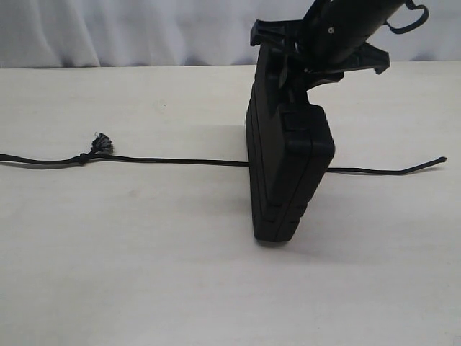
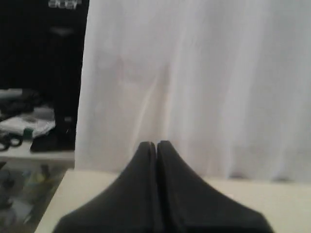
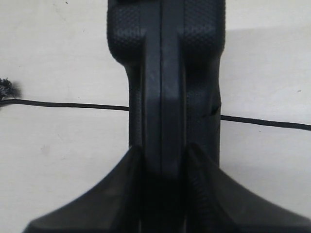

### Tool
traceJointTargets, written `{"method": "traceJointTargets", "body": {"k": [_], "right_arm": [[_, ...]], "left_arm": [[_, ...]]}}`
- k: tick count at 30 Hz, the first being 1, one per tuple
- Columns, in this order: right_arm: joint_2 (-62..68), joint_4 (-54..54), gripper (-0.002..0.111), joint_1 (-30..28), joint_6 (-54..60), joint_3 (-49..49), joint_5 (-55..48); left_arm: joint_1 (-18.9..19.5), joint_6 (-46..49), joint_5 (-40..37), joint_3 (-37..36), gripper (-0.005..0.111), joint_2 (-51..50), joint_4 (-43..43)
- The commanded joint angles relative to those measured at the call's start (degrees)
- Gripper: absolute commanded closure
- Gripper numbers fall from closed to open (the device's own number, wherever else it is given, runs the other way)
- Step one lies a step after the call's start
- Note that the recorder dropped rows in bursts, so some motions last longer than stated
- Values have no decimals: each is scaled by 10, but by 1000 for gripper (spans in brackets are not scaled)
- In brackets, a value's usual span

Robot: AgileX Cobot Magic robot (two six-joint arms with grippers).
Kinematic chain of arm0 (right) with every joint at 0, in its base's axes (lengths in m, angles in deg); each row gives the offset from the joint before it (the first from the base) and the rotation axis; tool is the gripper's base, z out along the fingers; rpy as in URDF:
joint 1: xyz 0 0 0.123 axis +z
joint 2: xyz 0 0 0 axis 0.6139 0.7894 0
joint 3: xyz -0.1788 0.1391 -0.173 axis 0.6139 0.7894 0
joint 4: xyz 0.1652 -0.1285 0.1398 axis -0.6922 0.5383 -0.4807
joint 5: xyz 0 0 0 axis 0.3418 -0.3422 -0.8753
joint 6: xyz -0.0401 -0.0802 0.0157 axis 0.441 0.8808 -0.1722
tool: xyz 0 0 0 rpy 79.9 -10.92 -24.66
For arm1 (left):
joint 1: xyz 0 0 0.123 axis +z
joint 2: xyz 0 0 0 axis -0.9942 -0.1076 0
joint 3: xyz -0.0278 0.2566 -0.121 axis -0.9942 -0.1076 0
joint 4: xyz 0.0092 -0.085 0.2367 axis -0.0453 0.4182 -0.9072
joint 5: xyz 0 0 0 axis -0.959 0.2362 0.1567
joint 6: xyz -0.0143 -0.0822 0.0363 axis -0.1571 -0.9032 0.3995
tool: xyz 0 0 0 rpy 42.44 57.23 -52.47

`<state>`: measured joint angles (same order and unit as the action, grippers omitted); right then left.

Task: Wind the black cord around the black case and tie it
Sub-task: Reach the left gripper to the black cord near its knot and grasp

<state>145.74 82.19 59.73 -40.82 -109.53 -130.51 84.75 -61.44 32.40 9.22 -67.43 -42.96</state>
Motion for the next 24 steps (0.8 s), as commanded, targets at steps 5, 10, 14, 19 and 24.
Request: {"method": "traceJointTargets", "body": {"k": [5, 10, 14, 19, 24], "right_arm": [[4, -12, 104, -3, -2, -1, 8], [4, -12, 104, -3, -2, -1, 8], [4, -12, 104, -3, -2, -1, 8], [4, -12, 104, -3, -2, -1, 8], [4, -12, 104, -3, -2, -1, 8]], "left_arm": [[-74, 372, -178, 118, 107, -334, 207], [-78, 549, -298, 228, 103, -542, 322], [-78, 590, -276, 256, 82, -644, 260], [-78, 596, -190, 256, 58, -725, 156], [-79, 596, -161, 286, 56, -778, 164]]}}
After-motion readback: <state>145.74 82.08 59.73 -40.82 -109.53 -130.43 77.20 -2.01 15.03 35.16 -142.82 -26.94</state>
